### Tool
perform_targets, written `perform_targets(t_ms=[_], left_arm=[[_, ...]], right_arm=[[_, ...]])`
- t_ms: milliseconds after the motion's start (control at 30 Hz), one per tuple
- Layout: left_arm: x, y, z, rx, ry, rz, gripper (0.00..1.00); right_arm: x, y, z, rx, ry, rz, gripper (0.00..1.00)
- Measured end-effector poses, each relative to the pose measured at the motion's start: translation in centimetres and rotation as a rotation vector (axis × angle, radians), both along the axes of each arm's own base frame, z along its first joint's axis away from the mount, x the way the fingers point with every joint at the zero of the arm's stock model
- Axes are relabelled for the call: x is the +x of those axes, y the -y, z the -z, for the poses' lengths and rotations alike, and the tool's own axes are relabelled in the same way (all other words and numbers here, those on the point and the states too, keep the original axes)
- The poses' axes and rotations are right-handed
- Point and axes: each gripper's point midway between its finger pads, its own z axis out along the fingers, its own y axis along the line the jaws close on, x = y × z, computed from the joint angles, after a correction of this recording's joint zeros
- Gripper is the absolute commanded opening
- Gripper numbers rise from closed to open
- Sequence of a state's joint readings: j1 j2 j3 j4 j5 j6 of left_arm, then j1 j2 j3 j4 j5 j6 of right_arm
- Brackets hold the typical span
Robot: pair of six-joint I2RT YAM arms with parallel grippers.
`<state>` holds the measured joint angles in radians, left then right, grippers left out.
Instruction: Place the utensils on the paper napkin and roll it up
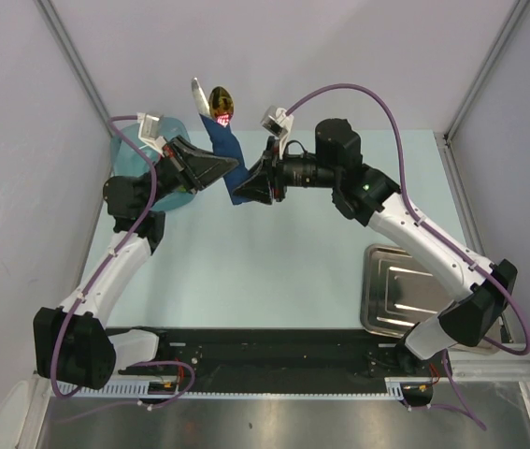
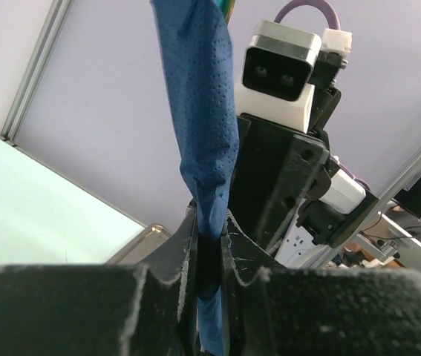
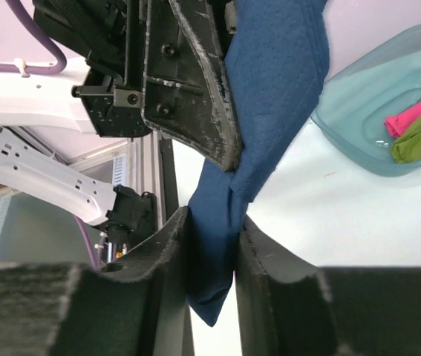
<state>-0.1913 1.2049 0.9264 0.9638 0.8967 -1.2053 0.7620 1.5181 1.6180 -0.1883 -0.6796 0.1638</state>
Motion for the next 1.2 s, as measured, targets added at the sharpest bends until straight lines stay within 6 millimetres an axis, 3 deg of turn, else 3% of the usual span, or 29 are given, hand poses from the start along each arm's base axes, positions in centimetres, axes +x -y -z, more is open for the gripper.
perform_targets(t_ms=[33,67,167,233,267,333,367,533,700,867,1067,1200], left_arm=[[0.0,0.0,0.0,0.002,0.000,0.003,0.00],[-0.1,0.0,0.1,0.005,0.003,0.006,0.00],[-0.6,0.1,0.0,0.016,0.031,0.024,0.00],[-0.8,0.1,0.0,0.019,0.046,0.030,0.00],[-0.9,0.1,-0.1,0.020,0.052,0.031,0.00],[-0.8,0.1,0.0,0.020,0.053,0.030,0.00],[-0.6,0.0,-0.1,0.014,0.048,0.021,0.00],[1.3,-1.1,0.2,0.020,0.020,-0.049,0.00],[3.8,-2.1,1.1,0.107,-0.017,-0.138,0.00],[8.4,-5.4,2.8,0.223,-0.063,-0.286,0.00],[15.6,-11.6,7.6,0.390,-0.207,-0.486,0.00],[18.6,-15.3,12.1,0.494,-0.311,-0.587,0.00]], right_arm=[[0.0,0.0,0.1,-0.002,0.000,0.000,0.20],[0.0,0.0,0.1,-0.004,-0.001,0.001,0.04],[0.1,0.2,0.4,-0.008,-0.020,0.006,0.00],[0.0,0.2,0.4,-0.007,-0.027,0.004,0.19],[0.0,0.2,0.4,-0.007,-0.027,0.002,0.46],[-0.1,0.1,0.4,-0.007,-0.025,-0.005,0.62],[-0.2,0.2,0.5,-0.011,-0.034,-0.008,0.77],[-0.5,0.3,1.1,-0.033,-0.037,-0.014,0.99],[1.8,1.6,1.2,-0.035,-0.044,0.058,1.00],[5.2,3.8,1.5,-0.035,-0.075,0.159,1.00],[8.1,5.4,2.8,-0.050,-0.125,0.239,1.00],[8.4,5.5,3.4,-0.062,-0.140,0.245,1.00]])
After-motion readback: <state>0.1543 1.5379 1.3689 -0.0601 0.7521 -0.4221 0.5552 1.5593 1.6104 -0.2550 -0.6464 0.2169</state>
